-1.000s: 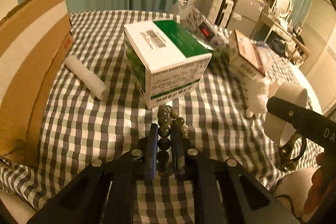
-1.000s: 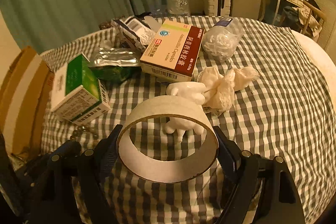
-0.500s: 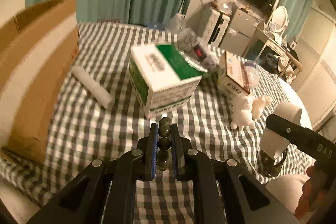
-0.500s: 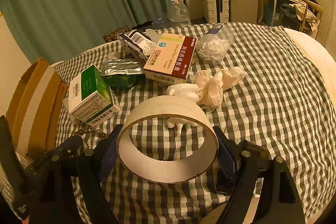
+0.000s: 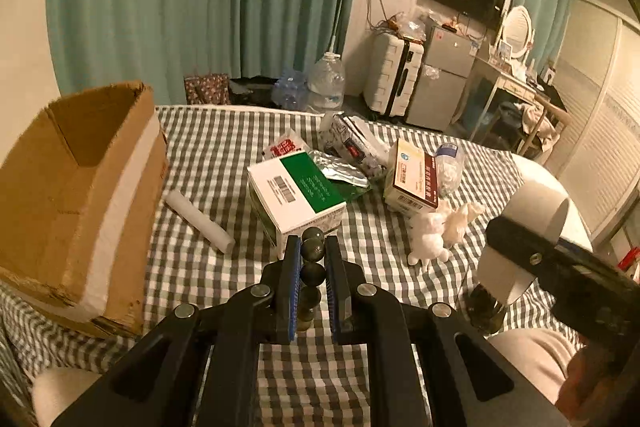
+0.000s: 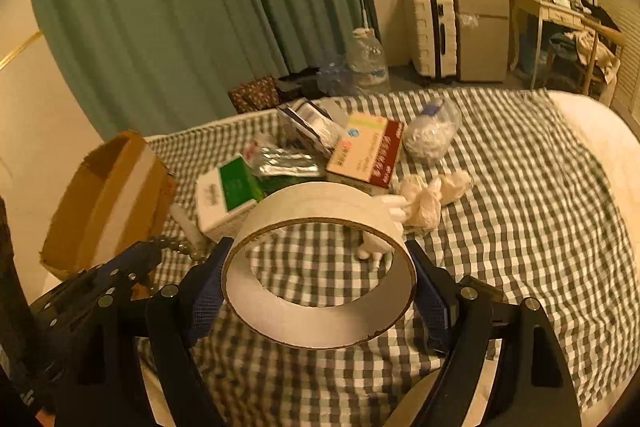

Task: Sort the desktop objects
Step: 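Carry bracelet and tape roll over the cardboard box and open both grippers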

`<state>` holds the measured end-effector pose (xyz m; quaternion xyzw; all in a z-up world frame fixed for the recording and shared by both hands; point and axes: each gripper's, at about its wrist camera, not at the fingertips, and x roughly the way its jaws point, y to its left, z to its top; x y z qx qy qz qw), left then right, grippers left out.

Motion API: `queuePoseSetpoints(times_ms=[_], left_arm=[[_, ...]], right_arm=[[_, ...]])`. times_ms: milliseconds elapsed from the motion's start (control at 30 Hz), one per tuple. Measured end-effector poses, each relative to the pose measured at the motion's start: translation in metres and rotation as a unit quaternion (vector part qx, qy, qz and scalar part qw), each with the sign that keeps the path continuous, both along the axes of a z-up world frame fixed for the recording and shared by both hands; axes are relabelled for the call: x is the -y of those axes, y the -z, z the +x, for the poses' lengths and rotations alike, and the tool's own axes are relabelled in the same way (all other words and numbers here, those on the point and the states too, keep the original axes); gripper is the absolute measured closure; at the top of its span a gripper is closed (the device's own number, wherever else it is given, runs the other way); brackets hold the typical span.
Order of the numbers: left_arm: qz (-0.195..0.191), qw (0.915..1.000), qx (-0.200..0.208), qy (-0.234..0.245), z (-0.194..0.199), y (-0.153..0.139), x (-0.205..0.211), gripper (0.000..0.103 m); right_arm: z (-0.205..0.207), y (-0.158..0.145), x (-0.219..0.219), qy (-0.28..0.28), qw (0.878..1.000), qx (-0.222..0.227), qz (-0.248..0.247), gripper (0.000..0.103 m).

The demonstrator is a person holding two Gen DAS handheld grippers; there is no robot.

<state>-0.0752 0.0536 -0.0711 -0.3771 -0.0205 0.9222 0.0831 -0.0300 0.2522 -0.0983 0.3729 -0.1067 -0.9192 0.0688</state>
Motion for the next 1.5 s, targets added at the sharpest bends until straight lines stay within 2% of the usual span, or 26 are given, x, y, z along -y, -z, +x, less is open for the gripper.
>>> queuePoseSetpoints(times_ms=[233, 333, 500, 633, 700, 900, 1167, 1367, 1500], left_arm=[[-0.017, 0.9996, -0.023, -0.001, 0.007, -0.029, 0.002, 0.092], [-0.037, 0.9981, -0.048, -0.010, 0.012, -0.045, 0.003, 0.092], [-0.021, 0.9979, -0.060, -0.012, 0.013, -0.069, 0.018, 0.092], [-0.020, 0.9977, -0.065, -0.007, 0.014, -0.088, 0.033, 0.092], [-0.013, 0.9981, -0.060, -0.001, 0.013, -0.096, 0.043, 0.092], [-0.036, 0.9962, -0.078, -0.014, 0.012, -0.125, 0.077, 0.092], [-0.026, 0.9947, -0.082, -0.057, 0.004, -0.157, 0.146, 0.092], [-0.057, 0.9899, -0.083, -0.100, -0.011, -0.164, 0.195, 0.092], [-0.060, 0.9880, -0.068, -0.125, -0.019, -0.152, 0.225, 0.092]], right_arm=[[0.017, -0.036, 0.015, -0.020, 0.999, -0.031, -0.002, 0.021], [0.023, -0.048, 0.020, -0.022, 0.999, -0.036, 0.000, 0.021], [0.027, -0.067, 0.032, -0.026, 0.999, -0.027, 0.020, 0.021], [0.031, -0.081, 0.045, -0.042, 0.998, -0.039, 0.024, 0.021], [0.032, -0.091, 0.055, -0.053, 0.997, -0.044, 0.023, 0.021], [0.027, -0.115, 0.087, -0.088, 0.994, -0.057, 0.032, 0.021], [0.012, -0.137, 0.146, -0.154, 0.985, -0.063, 0.039, 0.021], [-0.005, -0.140, 0.198, -0.209, 0.976, -0.053, 0.030, 0.021], [-0.020, -0.130, 0.233, -0.238, 0.970, -0.034, 0.020, 0.021]])
